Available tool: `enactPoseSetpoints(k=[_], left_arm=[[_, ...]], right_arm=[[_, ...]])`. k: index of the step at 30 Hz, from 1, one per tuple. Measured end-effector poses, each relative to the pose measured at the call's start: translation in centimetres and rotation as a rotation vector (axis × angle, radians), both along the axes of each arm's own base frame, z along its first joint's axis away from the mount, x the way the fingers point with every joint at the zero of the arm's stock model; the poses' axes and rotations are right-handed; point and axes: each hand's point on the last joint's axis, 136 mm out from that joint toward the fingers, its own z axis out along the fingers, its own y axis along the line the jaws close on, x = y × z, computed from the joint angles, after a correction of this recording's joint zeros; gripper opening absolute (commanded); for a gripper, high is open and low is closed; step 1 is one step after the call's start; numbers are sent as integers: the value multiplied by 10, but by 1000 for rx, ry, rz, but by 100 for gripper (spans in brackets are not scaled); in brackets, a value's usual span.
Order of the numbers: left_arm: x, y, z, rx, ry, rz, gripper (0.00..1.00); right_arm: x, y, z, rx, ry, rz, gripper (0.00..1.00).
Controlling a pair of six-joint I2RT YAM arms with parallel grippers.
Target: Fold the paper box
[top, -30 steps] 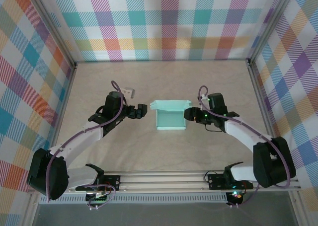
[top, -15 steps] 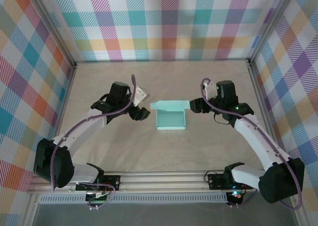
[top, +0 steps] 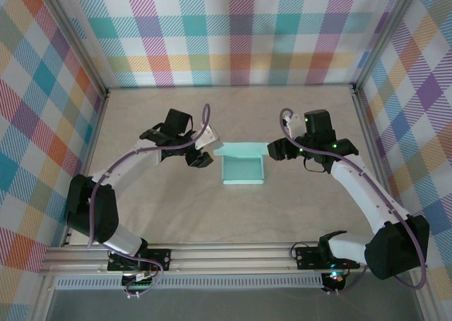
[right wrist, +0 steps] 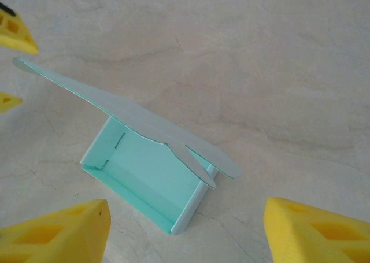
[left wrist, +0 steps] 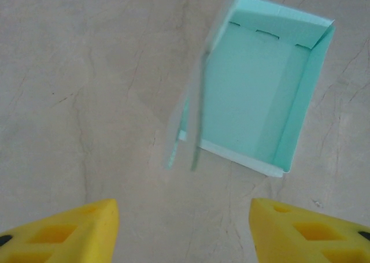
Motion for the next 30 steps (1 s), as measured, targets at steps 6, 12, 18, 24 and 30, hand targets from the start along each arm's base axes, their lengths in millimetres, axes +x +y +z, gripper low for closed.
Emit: enactPoseSetpoints(k=[6, 12, 18, 24, 30], left_arm=[[14, -8, -1, -15, 16, -79, 43], [7, -17, -1, -32, 38, -183, 43], [2, -22, 0, -54, 50, -218, 34], [4, -29, -4, -72, 67, -232, 34], [2, -39, -5, -107, 111, -207, 33]], right_arm=[[-2, -1, -2, -19, -1, 17, 71], [-3, -3, -4, -37, -1, 21, 72], [-3, -3, -4, -38, -3, 22, 71], [-2, -3, -4, -10, 22, -14, 68], [29, 0, 3, 102, 138, -170, 69]])
